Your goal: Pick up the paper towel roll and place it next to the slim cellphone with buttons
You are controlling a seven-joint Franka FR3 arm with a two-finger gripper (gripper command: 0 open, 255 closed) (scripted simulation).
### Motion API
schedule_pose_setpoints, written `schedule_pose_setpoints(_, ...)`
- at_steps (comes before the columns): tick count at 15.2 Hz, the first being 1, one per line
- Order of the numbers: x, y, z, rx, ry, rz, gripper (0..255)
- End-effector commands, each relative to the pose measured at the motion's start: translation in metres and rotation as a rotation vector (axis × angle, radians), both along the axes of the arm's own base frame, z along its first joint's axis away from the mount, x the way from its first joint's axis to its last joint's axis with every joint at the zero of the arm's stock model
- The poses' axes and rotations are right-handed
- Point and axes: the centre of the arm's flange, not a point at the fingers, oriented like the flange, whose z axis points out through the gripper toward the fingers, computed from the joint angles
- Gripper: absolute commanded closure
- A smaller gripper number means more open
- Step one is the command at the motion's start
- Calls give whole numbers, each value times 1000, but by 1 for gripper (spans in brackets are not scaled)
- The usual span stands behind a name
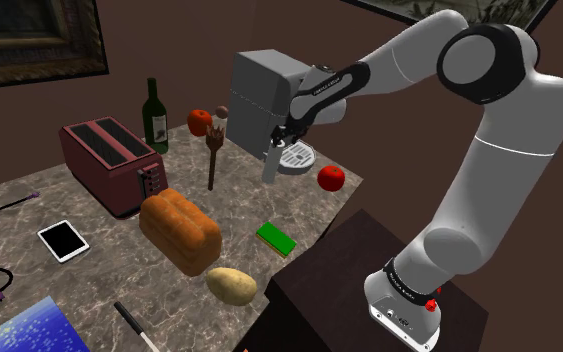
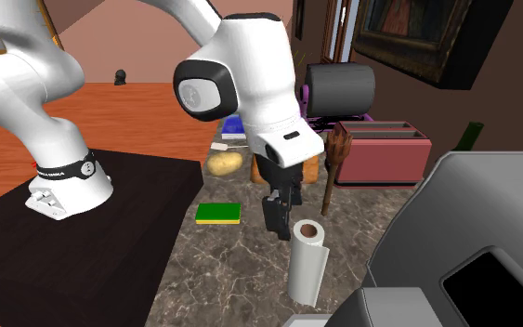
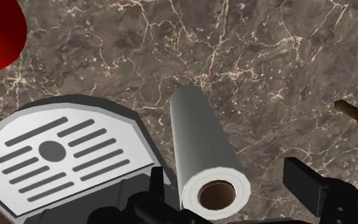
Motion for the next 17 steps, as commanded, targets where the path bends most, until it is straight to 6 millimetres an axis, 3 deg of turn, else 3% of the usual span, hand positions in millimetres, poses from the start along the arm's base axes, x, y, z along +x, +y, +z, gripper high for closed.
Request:
schedule_pose_setpoints(1,7,-2,-12,0,-3,1,0)
schedule_pose_setpoints(7,14,-3,-46,0,-3,1,0)
schedule_pose_setpoints(15,14,-3,-46,0,-3,1,0)
schedule_pose_setpoints(16,14,-3,-46,0,-3,1,255)
schedule_pose_setpoints(17,14,-3,-46,0,-3,1,255)
